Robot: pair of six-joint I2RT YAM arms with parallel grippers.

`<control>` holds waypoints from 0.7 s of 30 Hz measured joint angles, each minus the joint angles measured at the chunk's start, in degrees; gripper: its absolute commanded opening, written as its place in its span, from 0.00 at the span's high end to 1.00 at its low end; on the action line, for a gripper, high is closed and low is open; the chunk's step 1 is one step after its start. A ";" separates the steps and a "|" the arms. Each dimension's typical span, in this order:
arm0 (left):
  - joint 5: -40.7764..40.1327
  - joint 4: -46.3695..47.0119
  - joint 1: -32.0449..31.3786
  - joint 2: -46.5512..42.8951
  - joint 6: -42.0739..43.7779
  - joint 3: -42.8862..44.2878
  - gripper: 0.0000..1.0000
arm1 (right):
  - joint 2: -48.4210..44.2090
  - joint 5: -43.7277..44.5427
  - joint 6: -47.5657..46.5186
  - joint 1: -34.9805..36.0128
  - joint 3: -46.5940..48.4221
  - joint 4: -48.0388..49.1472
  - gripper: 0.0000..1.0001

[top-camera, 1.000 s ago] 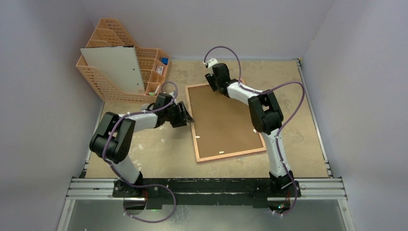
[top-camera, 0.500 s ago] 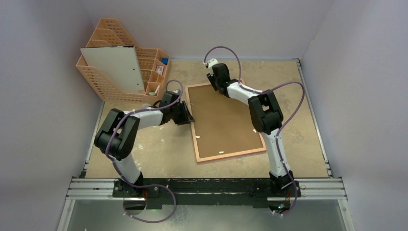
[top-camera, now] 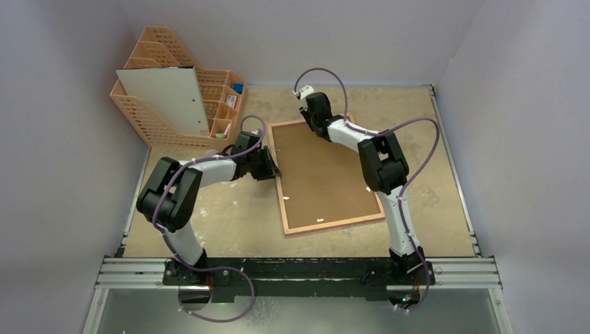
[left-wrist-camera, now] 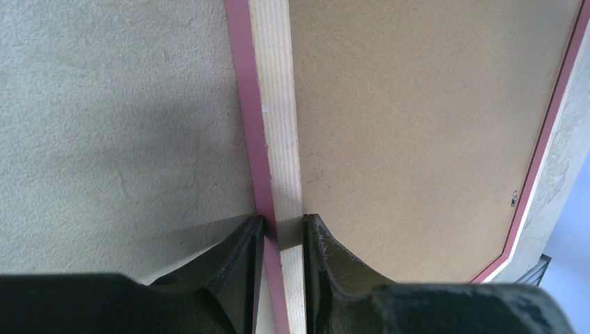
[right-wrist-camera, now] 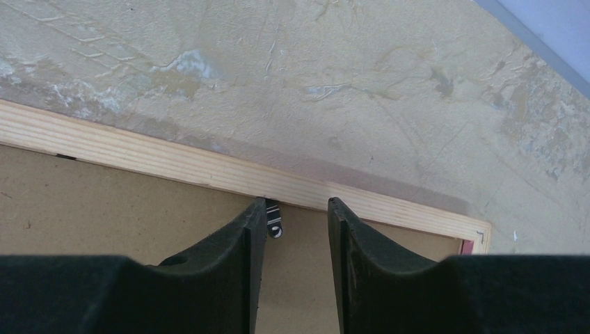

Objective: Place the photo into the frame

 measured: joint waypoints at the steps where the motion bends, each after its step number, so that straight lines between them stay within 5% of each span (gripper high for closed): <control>1: 0.00 0.00 0.00 0.00 0.00 0.00 0.76 | 0.04 0.02 0.02 0.00 0.00 0.02 0.61; 21: -0.24 0.28 0.00 0.07 0.00 -0.02 0.75 | 0.81 0.59 2.38 -0.11 1.03 -0.76 0.77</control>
